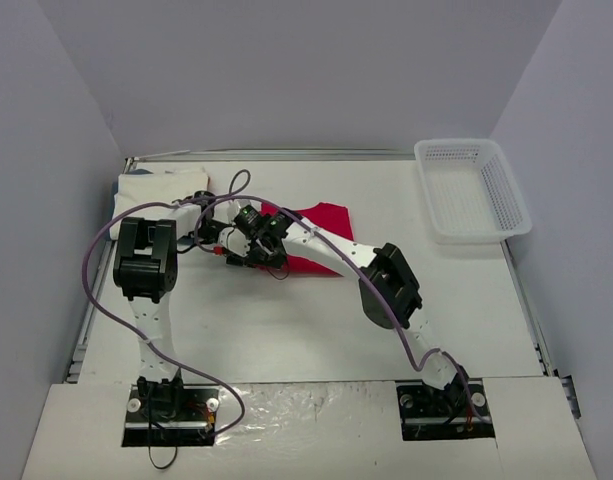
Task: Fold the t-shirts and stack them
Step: Put the neatly folded tshirt into the corner of the board with the left arm
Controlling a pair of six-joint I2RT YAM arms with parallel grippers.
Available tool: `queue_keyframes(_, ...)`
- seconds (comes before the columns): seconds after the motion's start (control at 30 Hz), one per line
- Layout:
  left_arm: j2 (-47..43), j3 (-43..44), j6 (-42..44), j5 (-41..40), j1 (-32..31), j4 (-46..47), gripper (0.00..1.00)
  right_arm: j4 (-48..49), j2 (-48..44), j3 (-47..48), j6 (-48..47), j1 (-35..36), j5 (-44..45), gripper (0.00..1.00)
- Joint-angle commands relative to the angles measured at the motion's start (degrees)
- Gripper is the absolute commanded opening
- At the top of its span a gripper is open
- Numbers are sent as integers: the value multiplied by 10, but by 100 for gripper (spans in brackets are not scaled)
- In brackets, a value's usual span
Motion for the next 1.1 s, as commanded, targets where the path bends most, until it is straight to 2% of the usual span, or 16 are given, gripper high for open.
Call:
queue_keyframes(0.0, 11, -2, -72, 28, 0, 86, 80, -21, -19, 17, -10, 4, 3, 0)
queue_keyframes(0.1, 16, -19, -113, 34, 1, 137, 83, -25, -16, 19, -12, 6, 1, 0)
queue_keyframes(0.27, 37, -15, -128, 27, -4, 140, 86, -31, -11, 27, -16, 10, 5, 0)
queue_keyframes(0.37, 46, -8, -123, 24, -15, 141, 83, -38, -1, 41, -16, 10, 4, 0)
queue_keyframes(0.47, 60, 3, -112, 17, -26, 128, 66, -44, 5, 48, -17, 11, 2, 0)
queue_keyframes(0.5, 62, 7, -109, 13, -29, 117, 45, -44, 7, 48, -17, 11, 3, 0)
queue_keyframes(0.6, 72, 16, -100, 5, -35, 101, 20, -45, 2, 44, -17, 13, 2, 0)
queue_keyframes(0.63, 79, 21, -95, -5, -35, 95, 7, -47, -1, 41, -19, 13, 1, 0)
queue_keyframes(0.67, 82, 30, -91, -8, -35, 91, 3, -47, -8, 39, -19, 14, -1, 0)
queue_keyframes(0.77, 88, 47, -84, -17, -34, 73, 2, -49, -34, 7, -21, 13, -12, 0)
queue_keyframes(0.8, 87, 52, -82, -19, -34, 70, 2, -54, -43, -24, -33, 14, -19, 32)
queue_keyframes(0.83, 85, 57, -77, -28, -35, 62, 2, -61, -55, -48, -40, 15, -20, 49)
queue_keyframes(0.87, 83, 63, -75, -32, -33, 58, 2, -60, -94, -76, -48, 12, -21, 72)
queue_keyframes(0.9, 80, 72, -75, -35, -33, 56, 2, -60, -116, -134, -62, 7, -29, 82)
queue_keyframes(1.0, 64, 100, -69, -64, -31, 36, 2, -63, -217, -210, -76, -43, -84, 100)
queue_keyframes(1.07, 56, 115, -66, -90, -31, 20, 2, -95, -278, -251, -102, -91, -121, 100)
